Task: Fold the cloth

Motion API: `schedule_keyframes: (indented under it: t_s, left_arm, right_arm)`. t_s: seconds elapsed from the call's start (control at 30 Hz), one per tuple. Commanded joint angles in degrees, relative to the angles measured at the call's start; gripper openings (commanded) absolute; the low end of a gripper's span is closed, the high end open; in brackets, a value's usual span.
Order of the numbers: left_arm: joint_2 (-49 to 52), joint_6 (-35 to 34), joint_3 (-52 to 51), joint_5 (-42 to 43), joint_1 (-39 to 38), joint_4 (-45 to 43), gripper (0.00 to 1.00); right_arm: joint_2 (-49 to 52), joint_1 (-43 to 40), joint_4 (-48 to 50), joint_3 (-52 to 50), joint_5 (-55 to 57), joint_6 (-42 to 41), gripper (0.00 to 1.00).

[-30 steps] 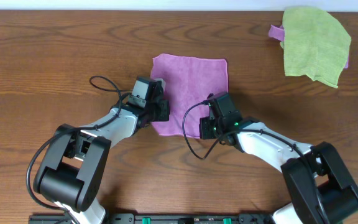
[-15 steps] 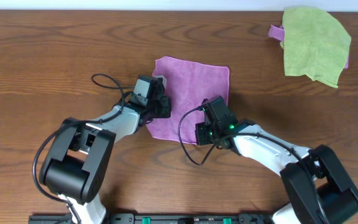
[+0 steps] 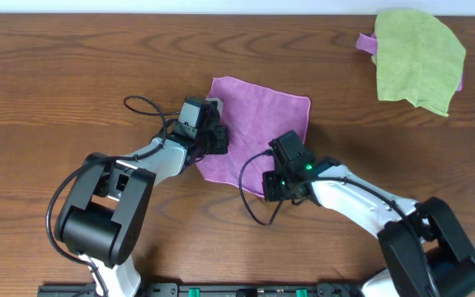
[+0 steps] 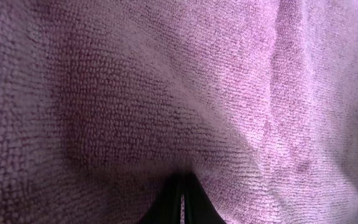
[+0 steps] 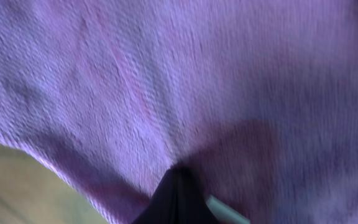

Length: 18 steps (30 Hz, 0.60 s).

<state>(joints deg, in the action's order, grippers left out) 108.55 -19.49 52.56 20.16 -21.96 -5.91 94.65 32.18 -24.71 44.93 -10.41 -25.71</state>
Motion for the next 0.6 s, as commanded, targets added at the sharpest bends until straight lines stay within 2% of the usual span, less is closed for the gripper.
schedule_keyframes:
  t_s: [0.0,0.27,0.43,0.57]
  left_arm:
    - [3.5,-0.2,-1.2,-2.4,-0.1,1.7,0.06]
    - [3.5,-0.2,-0.9,-2.3,-0.1,2.7,0.06]
    - [3.5,-0.2,-0.6,-2.3,-0.1,3.8,0.06]
    - [3.1,0.4,2.9,-2.3,-0.1,9.7,0.06]
  right_arm:
    - [-1.4,1.2,-4.2,-2.5,1.0,-0.8,0.01]
    - [-8.6,2.1,-11.3,-2.6,1.3,-0.8,0.01]
    - [-8.6,3.8,-9.1,-2.6,3.3,-0.9,0.01]
    - [-8.6,3.8,-8.0,-2.6,3.6,-1.0,0.01]
